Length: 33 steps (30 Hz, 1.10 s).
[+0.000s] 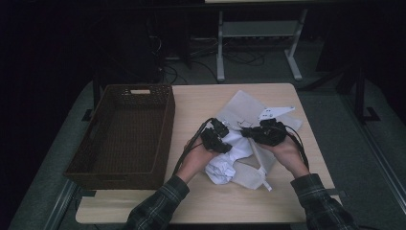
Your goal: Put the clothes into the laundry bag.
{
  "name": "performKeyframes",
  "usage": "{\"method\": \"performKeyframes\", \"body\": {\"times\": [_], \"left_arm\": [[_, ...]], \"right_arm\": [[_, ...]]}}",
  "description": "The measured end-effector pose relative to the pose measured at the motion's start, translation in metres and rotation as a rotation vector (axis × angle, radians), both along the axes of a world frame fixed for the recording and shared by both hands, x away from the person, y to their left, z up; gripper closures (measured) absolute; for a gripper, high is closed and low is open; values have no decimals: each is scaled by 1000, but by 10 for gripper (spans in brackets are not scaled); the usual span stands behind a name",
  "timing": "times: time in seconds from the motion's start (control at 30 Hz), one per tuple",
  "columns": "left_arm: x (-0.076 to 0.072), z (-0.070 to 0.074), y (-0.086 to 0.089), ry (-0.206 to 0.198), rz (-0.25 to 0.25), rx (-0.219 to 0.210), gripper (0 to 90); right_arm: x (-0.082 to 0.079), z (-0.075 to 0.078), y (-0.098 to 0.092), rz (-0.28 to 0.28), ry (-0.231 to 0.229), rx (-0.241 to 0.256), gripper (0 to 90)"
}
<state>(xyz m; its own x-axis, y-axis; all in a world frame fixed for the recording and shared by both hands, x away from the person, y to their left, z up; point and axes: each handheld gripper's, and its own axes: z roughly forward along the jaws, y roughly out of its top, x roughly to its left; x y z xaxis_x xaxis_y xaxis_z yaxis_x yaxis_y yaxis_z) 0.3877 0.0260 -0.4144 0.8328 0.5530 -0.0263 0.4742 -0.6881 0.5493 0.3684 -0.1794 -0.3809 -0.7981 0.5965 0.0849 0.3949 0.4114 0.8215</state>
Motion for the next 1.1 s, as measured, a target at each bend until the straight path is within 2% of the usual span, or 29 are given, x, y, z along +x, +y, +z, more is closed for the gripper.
{"method": "performKeyframes", "body": {"times": [0.2, 0.3, 0.4, 0.47, 0.57, 0.73, 0.97, 1.1], "left_arm": [[8, -12, 2, 39, 37, -12, 630], [12, -14, 4, 55, 64, -33, 629], [13, -14, 4, 55, 87, -38, 622], [14, -16, 4, 51, 84, -34, 606], [12, -17, 3, 31, 73, -30, 529], [4, -7, 11, -1, 34, -44, 397], [-10, 16, 31, -27, 27, -107, 318], [-25, 27, 41, -45, 14, -139, 316]], "right_arm": [[2, -7, 2, 3, 13, -22, 871], [2, -8, 4, 5, 15, -31, 871], [2, -9, 7, 7, 12, -33, 871], [2, -10, 8, 9, 12, -44, 870], [3, -13, 7, 8, 18, -49, 870], [4, -14, 4, 8, 25, -49, 869], [4, -16, 5, 9, 30, -58, 864], [4, -17, 6, 8, 32, -62, 863]]}}
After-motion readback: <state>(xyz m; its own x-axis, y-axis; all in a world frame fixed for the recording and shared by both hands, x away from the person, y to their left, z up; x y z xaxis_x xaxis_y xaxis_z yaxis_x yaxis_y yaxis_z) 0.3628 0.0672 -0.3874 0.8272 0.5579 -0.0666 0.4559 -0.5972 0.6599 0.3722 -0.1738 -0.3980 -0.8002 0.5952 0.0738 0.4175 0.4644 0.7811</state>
